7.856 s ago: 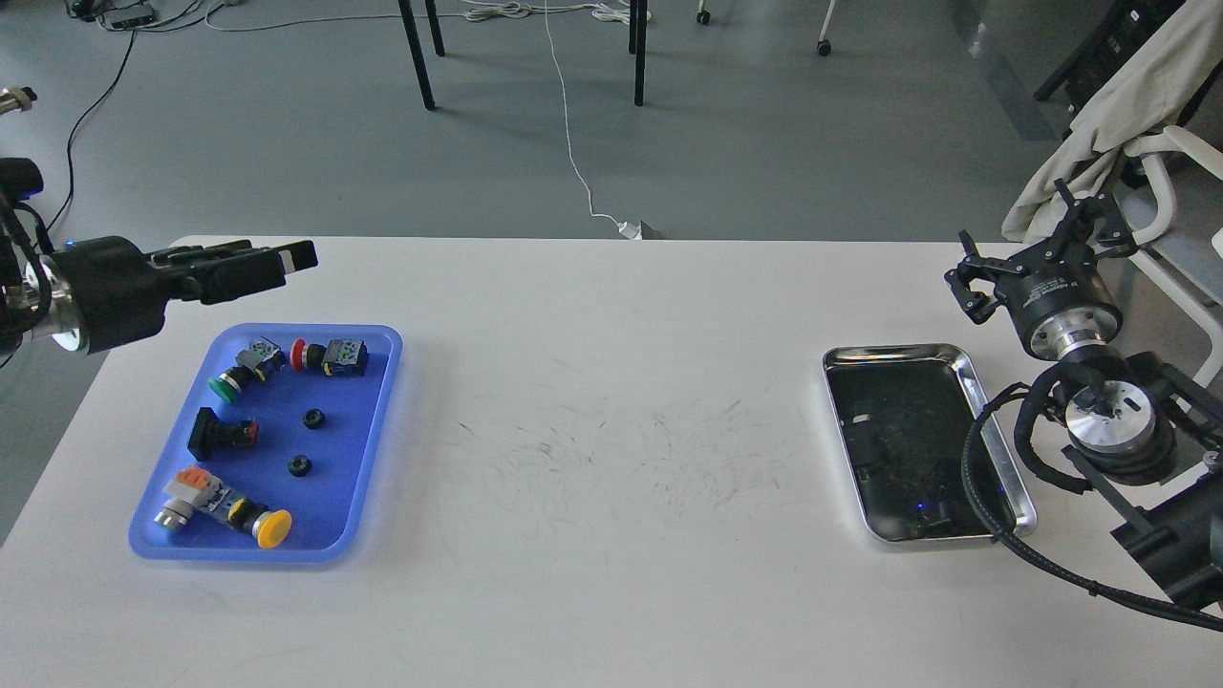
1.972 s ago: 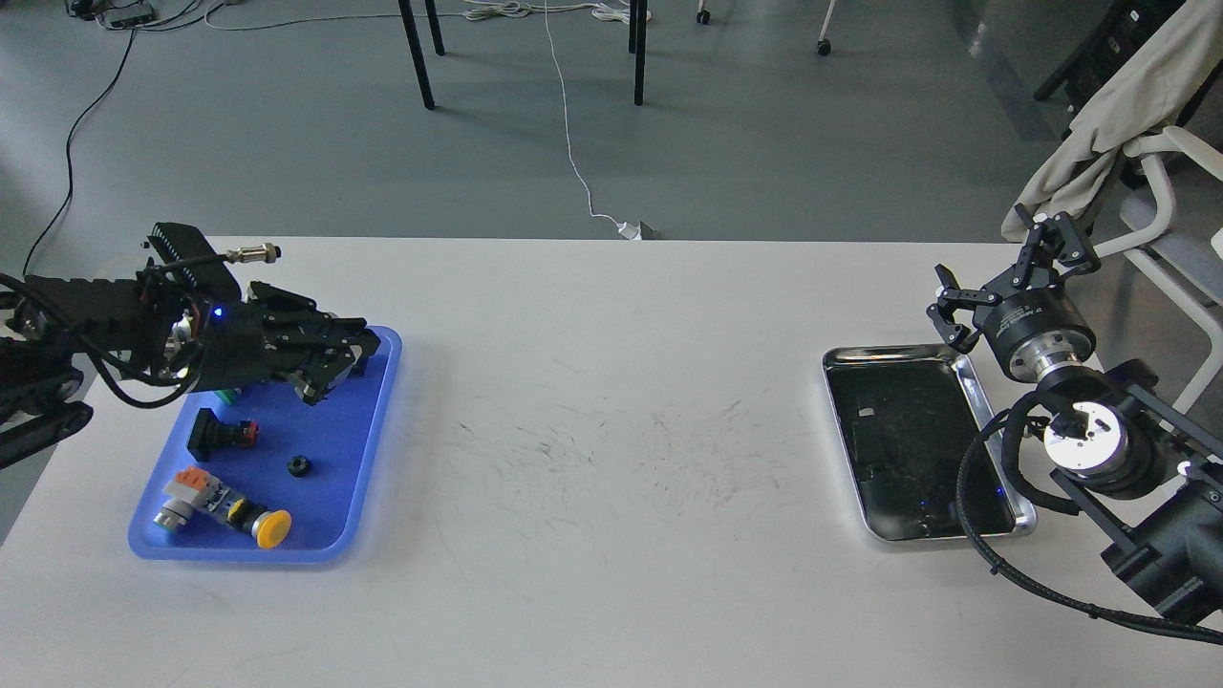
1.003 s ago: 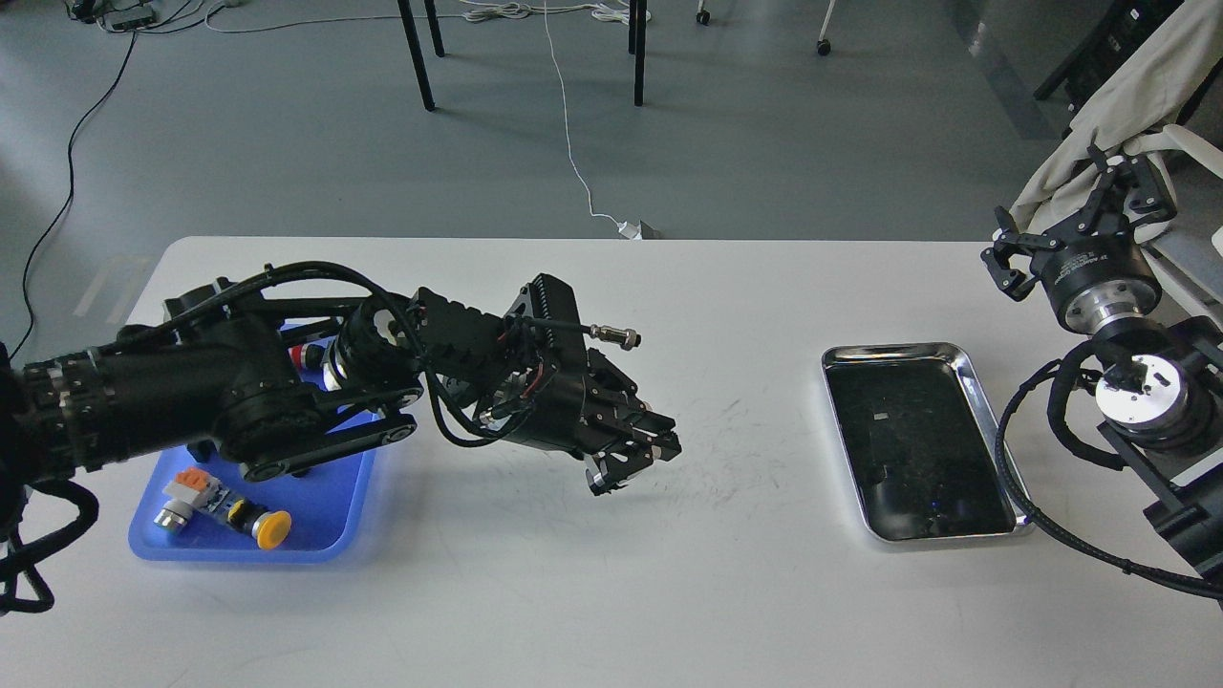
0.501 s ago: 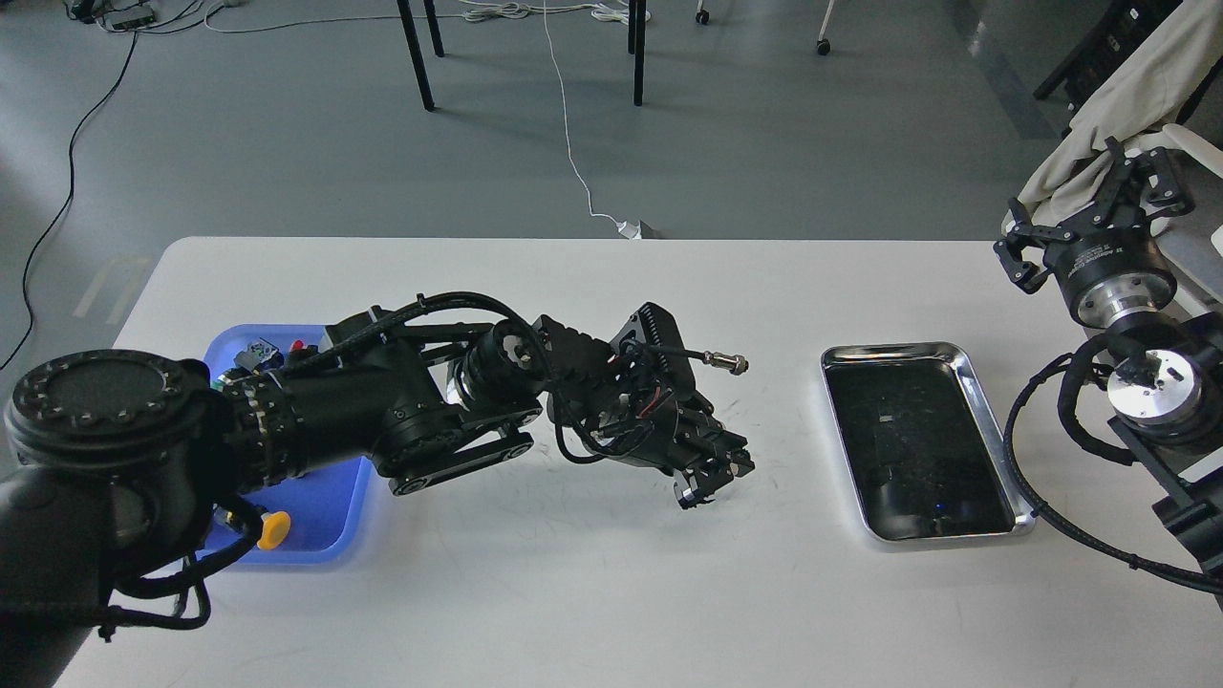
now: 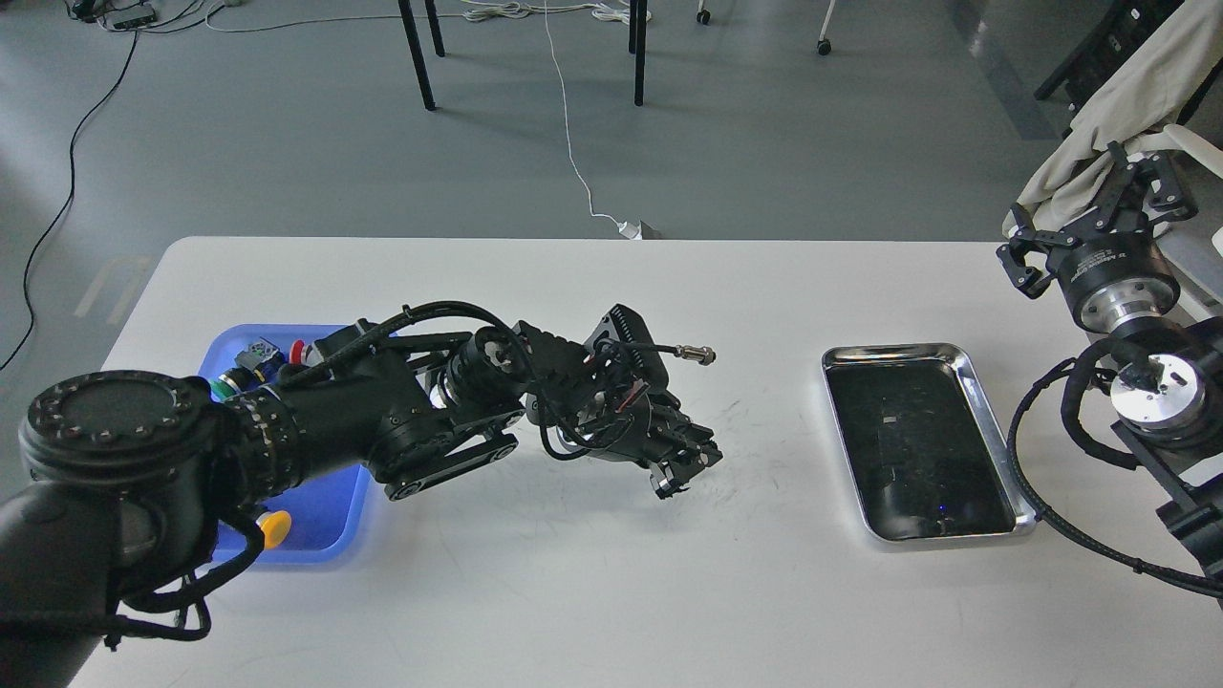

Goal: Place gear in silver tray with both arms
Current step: 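Carry the black gear with the left gripper toward the table center, then open the left gripper to set the gear on the table, withdraw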

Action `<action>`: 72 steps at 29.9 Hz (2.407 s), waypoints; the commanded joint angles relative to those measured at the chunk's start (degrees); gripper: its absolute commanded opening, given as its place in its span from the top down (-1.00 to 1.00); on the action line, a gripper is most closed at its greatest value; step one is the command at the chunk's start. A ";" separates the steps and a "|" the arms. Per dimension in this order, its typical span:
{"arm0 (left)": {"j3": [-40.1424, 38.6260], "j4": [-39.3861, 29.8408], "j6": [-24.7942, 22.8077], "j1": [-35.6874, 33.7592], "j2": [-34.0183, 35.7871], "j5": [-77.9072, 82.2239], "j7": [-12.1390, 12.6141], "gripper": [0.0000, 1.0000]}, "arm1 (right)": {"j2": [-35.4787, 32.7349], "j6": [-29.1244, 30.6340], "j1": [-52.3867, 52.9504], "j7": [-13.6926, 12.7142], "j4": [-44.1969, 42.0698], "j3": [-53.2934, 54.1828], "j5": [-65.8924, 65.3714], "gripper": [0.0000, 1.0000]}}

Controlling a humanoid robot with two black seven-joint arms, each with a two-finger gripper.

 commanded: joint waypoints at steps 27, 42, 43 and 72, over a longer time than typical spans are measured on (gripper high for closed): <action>-0.89 -0.04 0.05 -0.89 0.00 -9.71 0.00 0.15 | -3.54 -2.55 0.97 -1.14 -0.57 -5.07 -0.09 -0.98; -7.56 -0.13 0.49 -6.77 3.33 -23.68 0.00 -0.33 | -14.70 -2.99 5.18 -6.60 7.25 -19.84 -1.05 -0.98; -8.44 0.13 0.57 -7.21 4.30 -24.91 0.00 -0.42 | -15.32 -2.47 5.79 -6.77 7.78 -20.89 -1.14 -0.98; -15.21 12.53 5.86 -5.37 24.69 -70.09 0.00 -0.95 | -22.62 0.08 31.45 -8.27 18.76 -57.01 -36.21 -0.97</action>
